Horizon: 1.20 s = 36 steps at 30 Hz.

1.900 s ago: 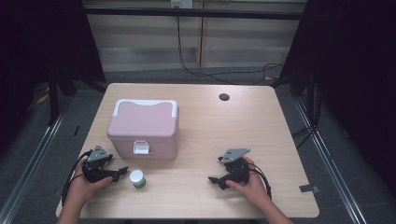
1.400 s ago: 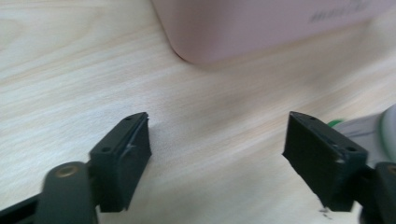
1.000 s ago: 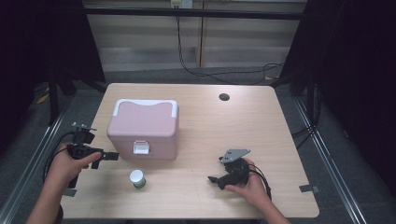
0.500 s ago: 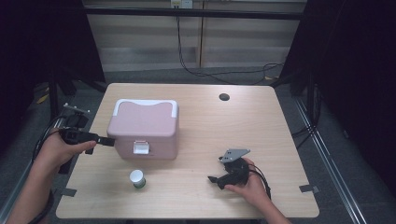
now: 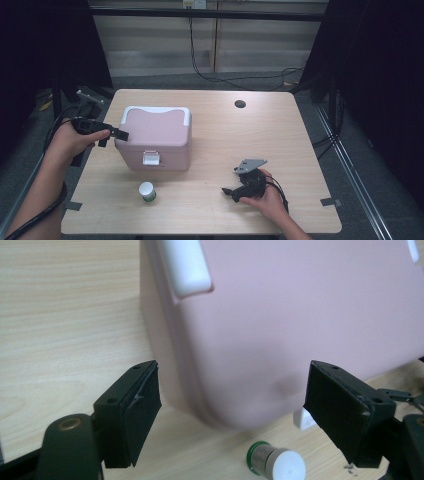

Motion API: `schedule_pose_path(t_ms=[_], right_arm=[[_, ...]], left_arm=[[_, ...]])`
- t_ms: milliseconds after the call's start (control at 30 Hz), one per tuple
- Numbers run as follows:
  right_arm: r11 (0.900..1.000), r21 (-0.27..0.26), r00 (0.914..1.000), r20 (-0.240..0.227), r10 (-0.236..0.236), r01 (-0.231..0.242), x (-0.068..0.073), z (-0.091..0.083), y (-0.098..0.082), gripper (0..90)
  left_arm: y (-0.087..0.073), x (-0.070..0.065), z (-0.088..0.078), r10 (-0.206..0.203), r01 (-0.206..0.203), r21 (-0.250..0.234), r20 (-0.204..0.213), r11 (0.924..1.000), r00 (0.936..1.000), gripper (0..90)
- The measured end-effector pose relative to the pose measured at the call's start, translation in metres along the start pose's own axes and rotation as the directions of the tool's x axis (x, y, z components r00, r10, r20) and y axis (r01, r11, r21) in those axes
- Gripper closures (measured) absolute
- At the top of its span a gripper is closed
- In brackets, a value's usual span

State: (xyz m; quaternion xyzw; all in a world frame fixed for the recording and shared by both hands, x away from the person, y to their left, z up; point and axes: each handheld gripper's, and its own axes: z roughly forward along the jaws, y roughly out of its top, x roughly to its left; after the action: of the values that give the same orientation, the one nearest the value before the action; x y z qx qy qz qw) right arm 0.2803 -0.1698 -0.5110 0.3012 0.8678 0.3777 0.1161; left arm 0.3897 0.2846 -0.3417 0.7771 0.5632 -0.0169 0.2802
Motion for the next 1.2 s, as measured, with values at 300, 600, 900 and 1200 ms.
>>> schedule_pose_path(t_ms=[300,600,900,1200], right_arm=[[1.0,-0.003,0.9993,-0.036,-0.008,0.008,-0.003,0.009,0.021,19.9],[0.996,-0.087,0.9984,-0.056,0.003,-0.007,-0.01,0.007,0.045,32.4],[0.996,-0.091,0.9971,-0.07,-0.031,0.025,-0.005,0.008,0.057,38.5],[0.995,-0.092,0.9971,-0.069,-0.033,0.026,-0.007,0.005,0.055,45.9]], left_arm=[[0.025,0.004,0.022,-0.074,0.074,-0.003,0.017,0.9972,0.9971,26.4],[0.031,-0.006,0.022,-0.051,0.052,0.027,-0.031,0.9983,0.9982,26.3],[0.034,-0.023,0.028,-0.04,0.042,0.069,-0.027,0.9968,0.9988,26.3],[0.038,-0.042,0.037,-0.002,0.002,0.09,-0.005,0.9959,1.0,26.6]])
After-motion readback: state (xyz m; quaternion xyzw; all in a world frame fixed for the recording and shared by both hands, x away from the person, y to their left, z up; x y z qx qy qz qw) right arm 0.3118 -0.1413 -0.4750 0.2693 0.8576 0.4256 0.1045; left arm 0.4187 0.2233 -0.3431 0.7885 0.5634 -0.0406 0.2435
